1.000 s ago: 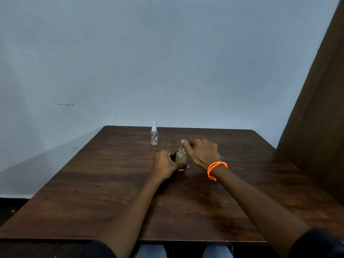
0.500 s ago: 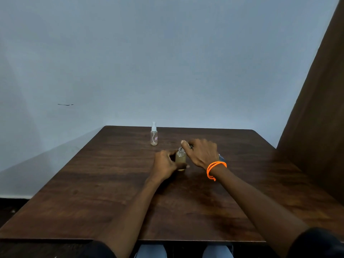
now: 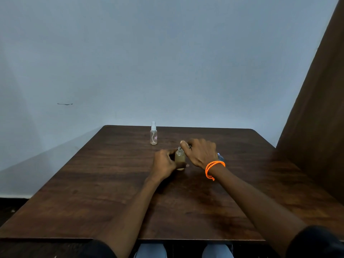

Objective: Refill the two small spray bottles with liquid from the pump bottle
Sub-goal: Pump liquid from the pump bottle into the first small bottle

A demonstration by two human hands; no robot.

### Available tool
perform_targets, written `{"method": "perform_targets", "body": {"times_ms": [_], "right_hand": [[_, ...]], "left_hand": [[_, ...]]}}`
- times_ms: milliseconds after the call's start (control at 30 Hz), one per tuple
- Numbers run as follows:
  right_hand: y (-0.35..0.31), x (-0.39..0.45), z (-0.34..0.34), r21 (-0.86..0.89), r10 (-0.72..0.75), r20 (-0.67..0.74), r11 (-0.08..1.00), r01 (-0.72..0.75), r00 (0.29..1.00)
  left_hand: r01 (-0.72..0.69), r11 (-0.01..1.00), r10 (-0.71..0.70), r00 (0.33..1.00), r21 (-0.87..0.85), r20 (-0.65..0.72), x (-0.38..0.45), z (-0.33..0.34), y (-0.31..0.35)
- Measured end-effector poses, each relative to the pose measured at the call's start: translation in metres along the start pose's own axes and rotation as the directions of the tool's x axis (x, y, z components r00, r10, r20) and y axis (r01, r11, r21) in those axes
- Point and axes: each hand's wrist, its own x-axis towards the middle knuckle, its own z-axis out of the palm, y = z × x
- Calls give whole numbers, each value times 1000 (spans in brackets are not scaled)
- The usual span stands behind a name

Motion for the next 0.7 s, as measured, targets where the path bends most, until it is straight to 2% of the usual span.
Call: {"method": "perform_targets", "body": {"times_ms": [267, 567, 700], "right_hand": [[4, 1, -5, 107, 20, -3, 994, -19, 1000], [1, 1, -3, 22, -9, 18, 1000, 9, 1000], [4, 2, -3, 91, 8, 2, 996, -8, 1000]], "left_hand": [[20, 1000, -20, 1000, -3, -1, -2, -1, 3], [19, 1000, -19, 1000, -25, -5, -3, -3, 5], [25, 1000, -25, 1000, -2, -12, -3, -3, 7]]}}
